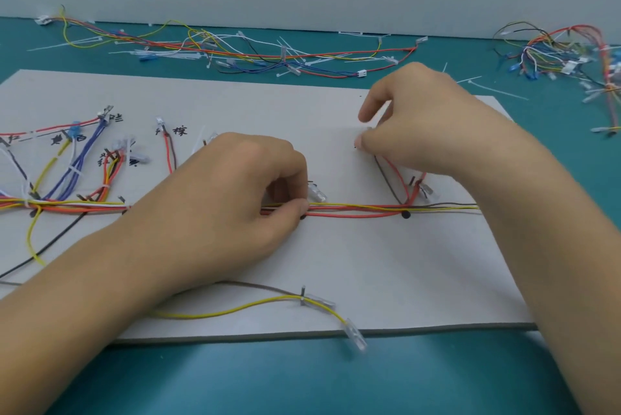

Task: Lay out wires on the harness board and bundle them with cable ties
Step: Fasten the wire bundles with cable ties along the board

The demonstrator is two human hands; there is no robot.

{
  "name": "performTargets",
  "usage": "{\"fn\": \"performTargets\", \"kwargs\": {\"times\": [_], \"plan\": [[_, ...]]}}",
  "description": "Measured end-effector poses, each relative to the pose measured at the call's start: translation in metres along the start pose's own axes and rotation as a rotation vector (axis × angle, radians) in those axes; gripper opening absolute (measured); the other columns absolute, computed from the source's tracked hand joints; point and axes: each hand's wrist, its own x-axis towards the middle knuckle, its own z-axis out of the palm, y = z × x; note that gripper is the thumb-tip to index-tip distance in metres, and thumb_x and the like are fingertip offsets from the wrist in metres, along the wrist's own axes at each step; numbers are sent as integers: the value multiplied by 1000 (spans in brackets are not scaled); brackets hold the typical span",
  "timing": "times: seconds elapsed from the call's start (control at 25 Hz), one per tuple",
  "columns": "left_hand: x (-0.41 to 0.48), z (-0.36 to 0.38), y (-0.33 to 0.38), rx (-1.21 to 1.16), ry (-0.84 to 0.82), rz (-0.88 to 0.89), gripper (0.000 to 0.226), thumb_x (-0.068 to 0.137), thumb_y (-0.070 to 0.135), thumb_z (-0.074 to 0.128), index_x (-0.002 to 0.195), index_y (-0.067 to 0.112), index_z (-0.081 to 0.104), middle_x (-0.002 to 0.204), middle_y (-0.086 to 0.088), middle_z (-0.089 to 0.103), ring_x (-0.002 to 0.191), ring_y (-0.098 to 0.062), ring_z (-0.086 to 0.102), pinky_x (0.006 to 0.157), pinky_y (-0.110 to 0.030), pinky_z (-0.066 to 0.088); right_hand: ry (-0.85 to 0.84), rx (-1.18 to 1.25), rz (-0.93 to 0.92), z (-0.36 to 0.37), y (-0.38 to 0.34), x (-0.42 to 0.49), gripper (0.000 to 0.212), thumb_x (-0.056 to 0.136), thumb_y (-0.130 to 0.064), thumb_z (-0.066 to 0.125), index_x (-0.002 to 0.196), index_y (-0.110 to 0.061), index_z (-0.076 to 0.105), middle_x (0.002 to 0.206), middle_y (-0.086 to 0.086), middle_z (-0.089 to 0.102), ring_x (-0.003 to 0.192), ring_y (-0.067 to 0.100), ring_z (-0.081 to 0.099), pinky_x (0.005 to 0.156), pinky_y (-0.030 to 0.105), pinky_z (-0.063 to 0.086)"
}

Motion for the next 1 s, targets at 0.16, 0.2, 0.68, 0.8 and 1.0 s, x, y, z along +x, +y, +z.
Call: {"fn": "performTargets", "kwargs": {"times": [0.16,0.2,0.68,0.8,1.0], "plan": [[1,3,-2,-7,13,15,8,85,20,75,79,23,69,75,10,64,73,-9,61,67,-20,42,82,50,-193,4,-31,41,26,82,-16,63,100,-32,73,95,-8,66,83,15,63,63,21,45],[1,4,-2,-18,19,13,9,85,21,75,78,23,69,74,9,64,73,-10,61,67,-20,43,62,86,-236,11,-40,59,30,85,-12,62,102,-32,75,94,-9,63,83,13,61,61,20,43],[0,3,-9,-87,9,13,9,86,24,75,79,25,70,75,10,63,75,-8,61,65,-15,41,61,78,-217,54,-70,167,26,80,-5,72,99,-19,82,98,3,78,91,18,69,84,31,59],[1,4,-9,-102,0,17,9,87,28,72,79,26,69,75,11,62,75,-8,61,65,-18,43,42,-1,-220,55,-70,167,24,86,-5,63,106,-9,75,106,11,74,97,25,69,88,36,59],[1,4,-9,-156,38,-1,22,94,39,64,78,25,70,74,10,63,75,-9,61,64,-18,43,187,196,-285,33,-86,128,16,93,-11,59,100,-7,73,89,5,71,81,18,69,69,25,56]]}}
